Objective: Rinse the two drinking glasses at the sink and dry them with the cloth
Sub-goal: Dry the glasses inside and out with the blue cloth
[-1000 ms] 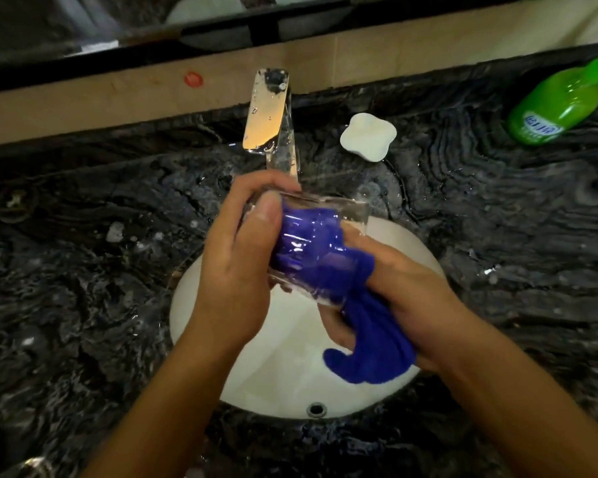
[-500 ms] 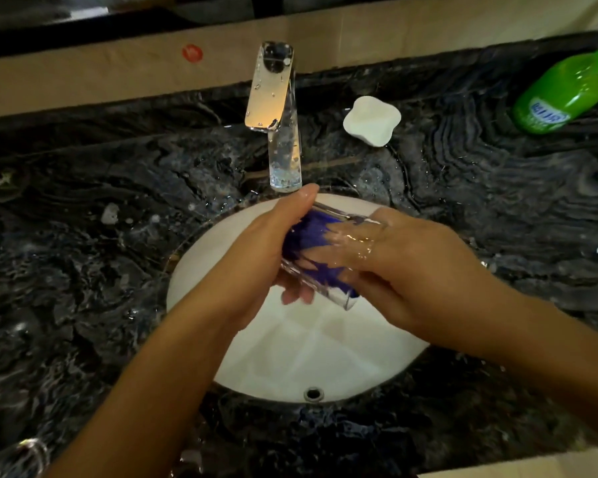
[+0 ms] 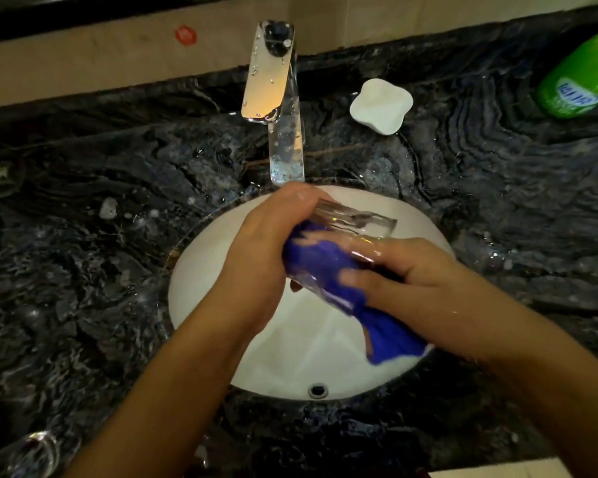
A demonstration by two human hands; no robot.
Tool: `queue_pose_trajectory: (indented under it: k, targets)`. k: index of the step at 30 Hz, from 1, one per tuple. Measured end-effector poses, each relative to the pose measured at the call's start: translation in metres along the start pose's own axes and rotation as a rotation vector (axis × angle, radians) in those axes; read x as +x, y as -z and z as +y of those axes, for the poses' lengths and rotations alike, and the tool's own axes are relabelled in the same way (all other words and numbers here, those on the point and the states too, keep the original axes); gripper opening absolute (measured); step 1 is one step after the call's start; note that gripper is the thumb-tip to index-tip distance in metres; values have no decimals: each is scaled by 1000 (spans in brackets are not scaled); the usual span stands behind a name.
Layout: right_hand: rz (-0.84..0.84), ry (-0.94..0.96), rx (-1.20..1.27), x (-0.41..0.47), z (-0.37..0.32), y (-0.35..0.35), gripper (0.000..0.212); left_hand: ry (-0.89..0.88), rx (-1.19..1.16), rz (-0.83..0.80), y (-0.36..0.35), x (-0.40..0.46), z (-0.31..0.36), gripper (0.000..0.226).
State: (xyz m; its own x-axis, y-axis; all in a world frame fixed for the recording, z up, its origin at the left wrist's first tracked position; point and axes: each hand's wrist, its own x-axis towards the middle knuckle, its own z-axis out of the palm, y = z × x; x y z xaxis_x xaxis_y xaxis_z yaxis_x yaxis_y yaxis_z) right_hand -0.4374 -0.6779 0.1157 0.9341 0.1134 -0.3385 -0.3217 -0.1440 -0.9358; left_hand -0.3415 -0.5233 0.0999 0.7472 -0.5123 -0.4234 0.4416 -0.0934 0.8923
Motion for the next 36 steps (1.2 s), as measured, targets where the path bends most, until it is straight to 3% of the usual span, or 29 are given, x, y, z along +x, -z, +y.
queue_pose_trajectory:
  k: [2,4,8,12,16,18,23,27,30,33,34,36]
  targets:
    - [113,218,-615,4,2,-1,31,190,-55,57,-3,1,1,28]
    - [221,332,-995,7,7,-6,30,259,-5,54,-4,7,1,29]
    - [301,377,-1157,9,14,-5,40,296,-11,-21,-5,16,6,37]
    - [439,470,-1149,-3,21,-6,35,320,-31,-80,-2,16,10,41]
    - [338,375,-1149,-10,23,-12,44,351,-25,-69,-6,6,9,46]
    - [269,338,-1035,-4,18,-12,48,298,26,-42,-9,5,10,47]
    - [111,136,-241,5,3,3,34,142,65,15,-11,5,11,27]
    - [103,-110,745,1,-10,-4,19,-134,34,-69,-9,4,6,23]
    - [155,-138,1053,-5,-12,-11,18,-332,61,-68,-10,8,7,25]
    - [246,-50,998,-10,-16,-11,22,-306,-54,-21,-13,8,11,22]
    - [325,47,782,-12,-15,-9,24,-233,-105,-9,-14,7,12,23]
    - [488,276,-1,-14,-4,-5,28,-84,-163,-26,-15,6,12,30]
